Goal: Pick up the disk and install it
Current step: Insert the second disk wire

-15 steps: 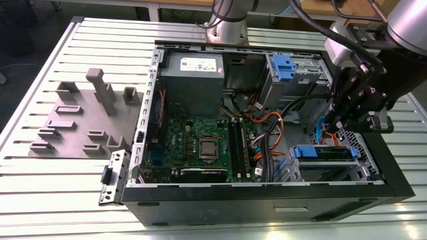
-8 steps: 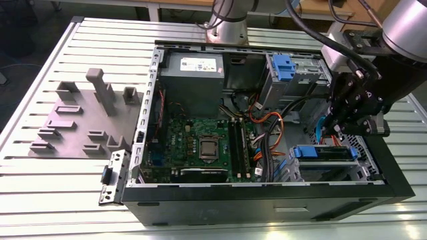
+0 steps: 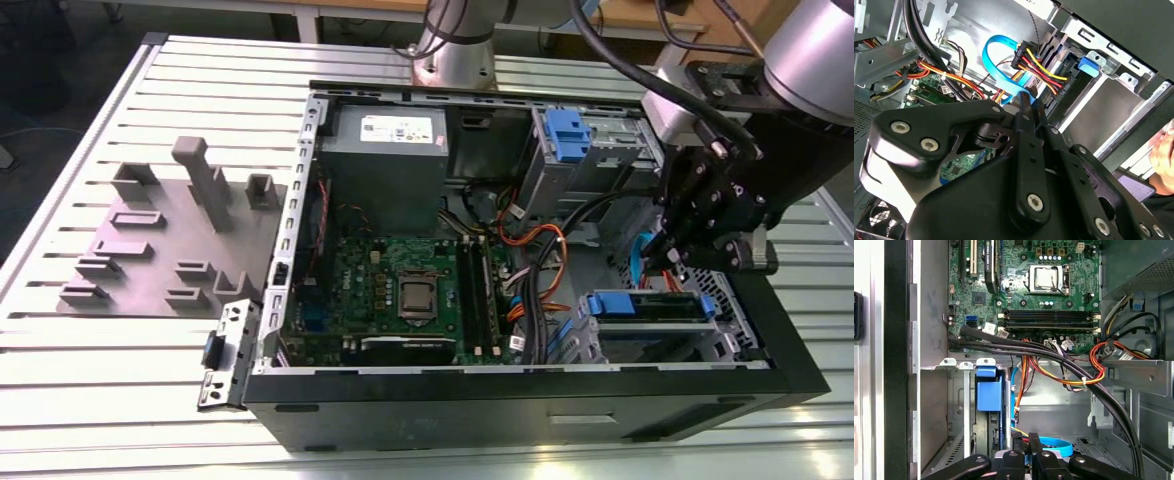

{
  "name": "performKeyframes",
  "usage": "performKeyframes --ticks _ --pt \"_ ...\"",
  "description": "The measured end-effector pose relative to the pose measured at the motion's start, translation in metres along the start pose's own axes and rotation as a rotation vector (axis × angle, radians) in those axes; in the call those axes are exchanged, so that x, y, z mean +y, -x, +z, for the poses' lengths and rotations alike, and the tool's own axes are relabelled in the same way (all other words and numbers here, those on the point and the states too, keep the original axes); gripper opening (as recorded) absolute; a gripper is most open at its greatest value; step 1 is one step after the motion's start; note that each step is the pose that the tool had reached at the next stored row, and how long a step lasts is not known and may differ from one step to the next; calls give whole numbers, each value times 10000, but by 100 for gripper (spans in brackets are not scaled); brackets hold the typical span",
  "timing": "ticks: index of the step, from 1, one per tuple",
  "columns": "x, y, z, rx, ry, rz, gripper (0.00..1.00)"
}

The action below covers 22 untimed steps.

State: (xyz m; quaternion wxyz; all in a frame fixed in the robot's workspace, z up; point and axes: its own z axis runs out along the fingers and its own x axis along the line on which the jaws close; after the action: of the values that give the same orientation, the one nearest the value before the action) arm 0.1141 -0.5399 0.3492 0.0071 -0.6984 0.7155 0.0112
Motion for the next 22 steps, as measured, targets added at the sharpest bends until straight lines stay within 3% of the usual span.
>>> performKeyframes --ticks 3,9,18,22 --pt "15 -4 2 -2 -39 -2 16" --pt "100 -41 12 -6 -316 -10 16" --pt "127 -150 69 -23 -428 -4 16" --pt "128 -212 71 -34 -436 -3 16"
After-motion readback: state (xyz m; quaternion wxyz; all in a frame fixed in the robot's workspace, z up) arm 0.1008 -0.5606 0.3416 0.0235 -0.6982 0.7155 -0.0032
